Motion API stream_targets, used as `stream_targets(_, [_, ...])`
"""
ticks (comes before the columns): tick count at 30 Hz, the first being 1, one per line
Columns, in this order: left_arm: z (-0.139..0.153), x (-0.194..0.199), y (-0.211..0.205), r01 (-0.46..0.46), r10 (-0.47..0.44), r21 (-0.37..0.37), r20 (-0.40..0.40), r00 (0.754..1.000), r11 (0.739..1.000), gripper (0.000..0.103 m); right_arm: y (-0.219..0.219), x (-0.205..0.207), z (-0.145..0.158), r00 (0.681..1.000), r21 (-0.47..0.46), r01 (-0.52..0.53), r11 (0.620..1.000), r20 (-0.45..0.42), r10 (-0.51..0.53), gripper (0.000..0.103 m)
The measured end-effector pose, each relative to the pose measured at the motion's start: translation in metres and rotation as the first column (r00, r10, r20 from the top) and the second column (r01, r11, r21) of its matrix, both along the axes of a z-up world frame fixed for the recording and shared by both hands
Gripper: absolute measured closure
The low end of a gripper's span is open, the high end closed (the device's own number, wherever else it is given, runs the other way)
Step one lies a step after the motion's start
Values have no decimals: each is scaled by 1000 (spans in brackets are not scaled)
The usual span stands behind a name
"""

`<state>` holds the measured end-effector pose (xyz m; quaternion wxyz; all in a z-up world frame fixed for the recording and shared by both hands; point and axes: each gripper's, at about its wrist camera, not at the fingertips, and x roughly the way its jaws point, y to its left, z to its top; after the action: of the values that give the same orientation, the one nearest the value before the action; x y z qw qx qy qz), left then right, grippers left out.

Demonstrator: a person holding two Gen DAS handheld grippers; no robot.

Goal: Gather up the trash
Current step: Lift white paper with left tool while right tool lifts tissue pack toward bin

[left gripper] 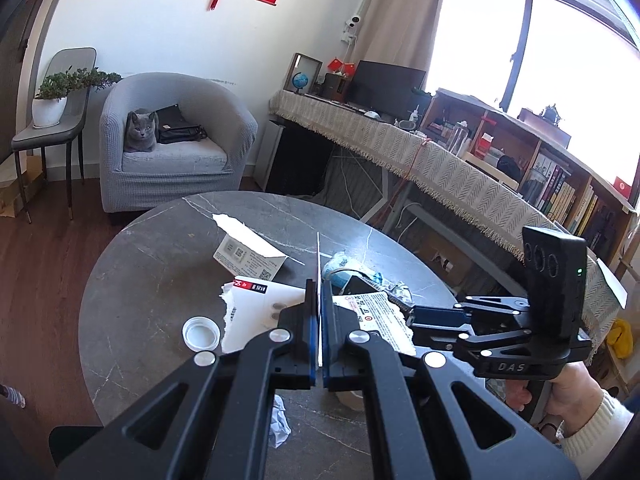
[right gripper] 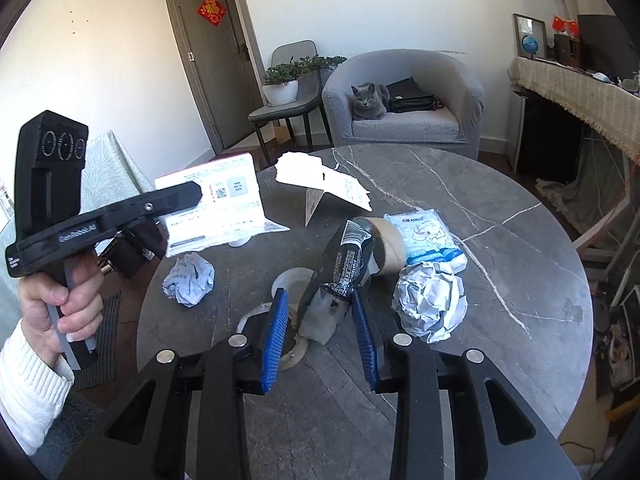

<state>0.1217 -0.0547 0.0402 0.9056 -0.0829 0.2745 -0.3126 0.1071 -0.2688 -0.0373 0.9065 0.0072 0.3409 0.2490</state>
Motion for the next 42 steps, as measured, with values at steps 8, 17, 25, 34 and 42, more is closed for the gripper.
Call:
stream_targets(8, [6, -10, 13, -8, 8, -23, 15, 1000, 1000, 100, 9, 6, -5, 999, 7, 28, 1000, -23, -28, 91])
stream_targets(17, [11, -13, 34, -28, 29, -43, 19, 999, 999, 100, 14, 12, -2, 998, 12, 45, 999, -33, -45, 103])
stream_targets(25, [17, -17, 45, -42, 43, -54, 23, 999, 998, 100, -9, 15, -4, 987, 134, 145, 980, -86, -135, 56])
stream_targets(34, [19, -20, 52, -51, 52, -53, 19, 998, 997, 100, 6, 28, -13, 980, 106, 172, 979, -119, -159, 42])
stream_targets(42, [19, -23, 70, -71, 71, -46, 16, 997, 996, 100, 38, 37, -21, 977, -25, 190, 982, -93, -191, 36])
